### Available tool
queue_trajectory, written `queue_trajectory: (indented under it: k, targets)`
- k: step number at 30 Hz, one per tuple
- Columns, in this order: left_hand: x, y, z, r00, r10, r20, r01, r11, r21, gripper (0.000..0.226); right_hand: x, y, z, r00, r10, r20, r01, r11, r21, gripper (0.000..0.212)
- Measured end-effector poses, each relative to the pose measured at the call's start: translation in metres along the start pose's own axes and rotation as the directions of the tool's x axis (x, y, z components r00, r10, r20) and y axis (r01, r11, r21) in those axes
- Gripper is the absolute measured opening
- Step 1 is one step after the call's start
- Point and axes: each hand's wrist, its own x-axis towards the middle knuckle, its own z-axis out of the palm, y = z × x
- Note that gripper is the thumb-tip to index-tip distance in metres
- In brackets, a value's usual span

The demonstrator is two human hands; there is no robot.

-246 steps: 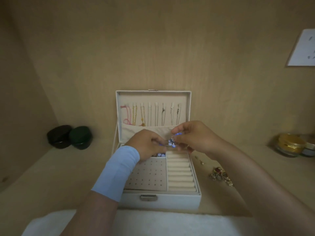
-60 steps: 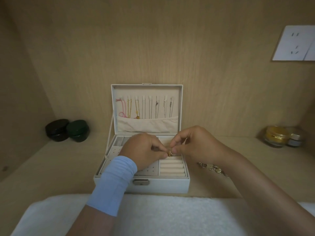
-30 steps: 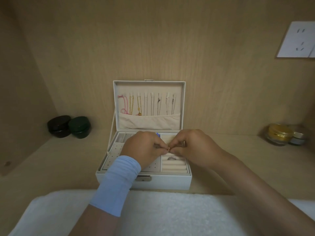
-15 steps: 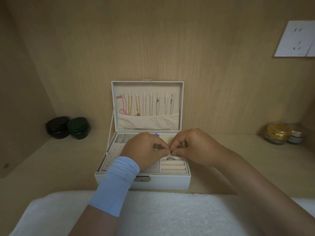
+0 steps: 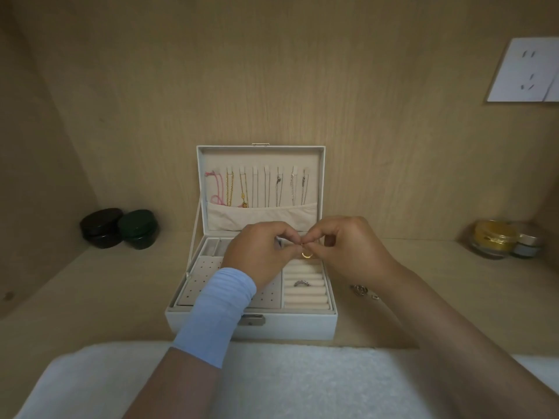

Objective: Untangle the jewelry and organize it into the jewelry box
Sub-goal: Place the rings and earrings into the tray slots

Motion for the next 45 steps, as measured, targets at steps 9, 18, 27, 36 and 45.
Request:
queue_trajectory:
  k: [9,18,27,36,45]
  targets:
    - [0.003,-0.009,0.003,0.994,0.046,0.096,-0.057,0.992,0.109,0.010,-0.004,0.013,0.014,0.997,-0.050,0.059,0.048,0.998,0.039,0.011]
    - [0.000,-0.013,0.002,0.978,0.146,0.151,-0.167,0.977,0.132,0.008,-0.003,0.009,-0.001,0.979,0.032,0.200,-0.026,0.999,-0.029,0.021]
    - [-0.005,0.003,0.007,0.973,0.201,0.116,-0.220,0.956,0.192,0.008,-0.005,0.026,-0.069,0.953,0.242,0.184,-0.212,0.963,-0.166,0.014]
    - [0.024,0.064,0.051,0.921,0.210,0.329,-0.312,0.903,0.296,0.009,-0.026,0.043,-0.055,0.780,0.426,0.458,-0.231,0.877,-0.422,0.030]
    - [0.028,0.062,0.062,0.909,0.177,0.377,-0.314,0.885,0.344,0.011,-0.022,0.052,-0.064,0.818,0.368,0.441,-0.295,0.928,-0.227,0.012]
